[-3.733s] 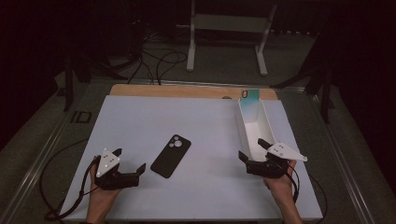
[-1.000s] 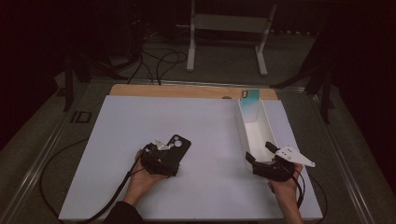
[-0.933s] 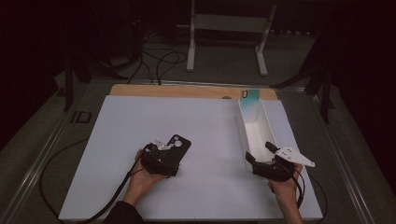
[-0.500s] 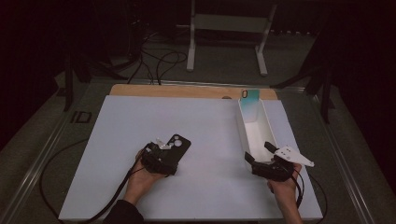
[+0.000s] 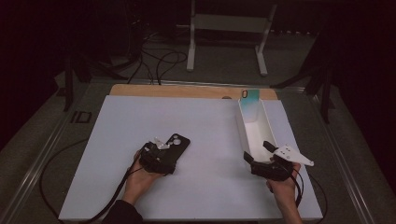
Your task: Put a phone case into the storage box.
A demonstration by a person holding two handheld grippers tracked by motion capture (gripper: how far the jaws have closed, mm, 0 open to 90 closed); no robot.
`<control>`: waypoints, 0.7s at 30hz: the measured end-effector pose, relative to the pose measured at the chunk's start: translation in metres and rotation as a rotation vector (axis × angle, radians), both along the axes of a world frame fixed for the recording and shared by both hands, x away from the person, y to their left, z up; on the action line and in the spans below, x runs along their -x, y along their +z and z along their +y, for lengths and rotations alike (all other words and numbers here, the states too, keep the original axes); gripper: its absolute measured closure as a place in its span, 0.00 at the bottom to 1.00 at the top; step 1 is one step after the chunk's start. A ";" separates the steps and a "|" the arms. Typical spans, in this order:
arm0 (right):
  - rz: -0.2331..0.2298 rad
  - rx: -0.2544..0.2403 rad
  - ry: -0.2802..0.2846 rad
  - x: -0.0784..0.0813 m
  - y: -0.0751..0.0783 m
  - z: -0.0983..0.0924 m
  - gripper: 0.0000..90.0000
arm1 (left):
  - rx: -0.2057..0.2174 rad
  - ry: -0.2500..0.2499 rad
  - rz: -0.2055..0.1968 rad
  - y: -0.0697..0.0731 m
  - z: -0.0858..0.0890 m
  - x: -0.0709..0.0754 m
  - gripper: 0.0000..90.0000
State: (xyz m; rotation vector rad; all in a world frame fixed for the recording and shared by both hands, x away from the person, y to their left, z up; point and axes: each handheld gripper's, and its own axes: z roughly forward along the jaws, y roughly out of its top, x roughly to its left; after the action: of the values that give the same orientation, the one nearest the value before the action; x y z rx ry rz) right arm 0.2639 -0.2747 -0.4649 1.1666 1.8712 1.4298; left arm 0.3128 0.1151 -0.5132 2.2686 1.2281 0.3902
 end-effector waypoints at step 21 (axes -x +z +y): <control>0.076 0.004 0.096 -0.015 0.018 0.021 0.10 | 0.081 -0.008 -0.148 0.043 0.009 0.015 0.19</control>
State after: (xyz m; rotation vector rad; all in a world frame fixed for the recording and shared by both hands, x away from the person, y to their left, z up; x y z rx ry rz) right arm 0.2790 -0.2534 -0.4469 1.1584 2.0062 1.4508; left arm 0.2978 0.1239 -0.4697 2.1353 1.1386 0.4877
